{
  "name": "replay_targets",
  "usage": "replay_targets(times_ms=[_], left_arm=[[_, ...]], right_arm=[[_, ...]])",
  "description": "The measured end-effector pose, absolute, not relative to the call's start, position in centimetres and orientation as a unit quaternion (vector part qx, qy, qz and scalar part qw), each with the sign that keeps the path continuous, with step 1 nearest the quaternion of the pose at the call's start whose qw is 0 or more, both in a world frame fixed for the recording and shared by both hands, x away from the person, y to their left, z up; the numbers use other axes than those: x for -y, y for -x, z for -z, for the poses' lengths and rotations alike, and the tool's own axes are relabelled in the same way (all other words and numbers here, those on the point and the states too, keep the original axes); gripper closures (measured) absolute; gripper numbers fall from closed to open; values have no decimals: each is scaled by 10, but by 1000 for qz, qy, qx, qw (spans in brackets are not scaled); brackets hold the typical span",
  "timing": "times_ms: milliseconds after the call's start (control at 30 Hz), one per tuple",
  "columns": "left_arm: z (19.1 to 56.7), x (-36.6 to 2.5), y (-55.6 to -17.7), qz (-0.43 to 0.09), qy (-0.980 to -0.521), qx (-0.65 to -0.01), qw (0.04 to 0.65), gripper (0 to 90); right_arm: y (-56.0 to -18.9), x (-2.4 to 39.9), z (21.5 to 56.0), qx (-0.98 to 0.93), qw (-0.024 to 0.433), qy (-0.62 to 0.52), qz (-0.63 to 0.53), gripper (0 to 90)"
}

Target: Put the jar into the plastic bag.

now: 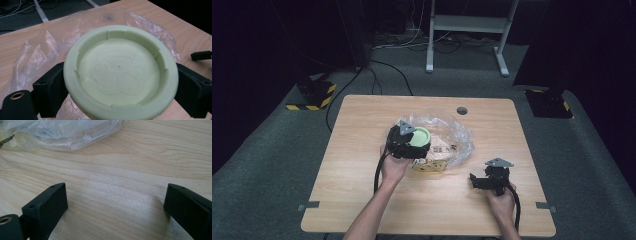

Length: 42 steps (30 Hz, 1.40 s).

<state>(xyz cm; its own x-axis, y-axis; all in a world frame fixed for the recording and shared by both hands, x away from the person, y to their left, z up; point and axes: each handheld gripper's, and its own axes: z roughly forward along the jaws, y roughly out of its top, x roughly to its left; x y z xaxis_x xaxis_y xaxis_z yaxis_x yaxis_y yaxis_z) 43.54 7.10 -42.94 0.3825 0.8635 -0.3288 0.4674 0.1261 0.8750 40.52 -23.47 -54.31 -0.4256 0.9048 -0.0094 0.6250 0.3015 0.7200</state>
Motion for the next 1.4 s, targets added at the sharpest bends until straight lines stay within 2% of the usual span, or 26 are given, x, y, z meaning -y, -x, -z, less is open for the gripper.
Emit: replay_targets(times_ms=[567, 900, 1400], left_arm=[[460, -63, -470, -193, -626, -554, 514, 111], [476, -55, -479, -199, -647, -554, 484, 111], [502, -50, -485, -199, -644, -573, 465, 111]], right_arm=[[-405, 235, 543, -778, 213, -492, -328, 46], [-405, 235, 543, -778, 213, -492, -328, 46], [-405, 235, 543, -778, 214, -491, -328, 46]])
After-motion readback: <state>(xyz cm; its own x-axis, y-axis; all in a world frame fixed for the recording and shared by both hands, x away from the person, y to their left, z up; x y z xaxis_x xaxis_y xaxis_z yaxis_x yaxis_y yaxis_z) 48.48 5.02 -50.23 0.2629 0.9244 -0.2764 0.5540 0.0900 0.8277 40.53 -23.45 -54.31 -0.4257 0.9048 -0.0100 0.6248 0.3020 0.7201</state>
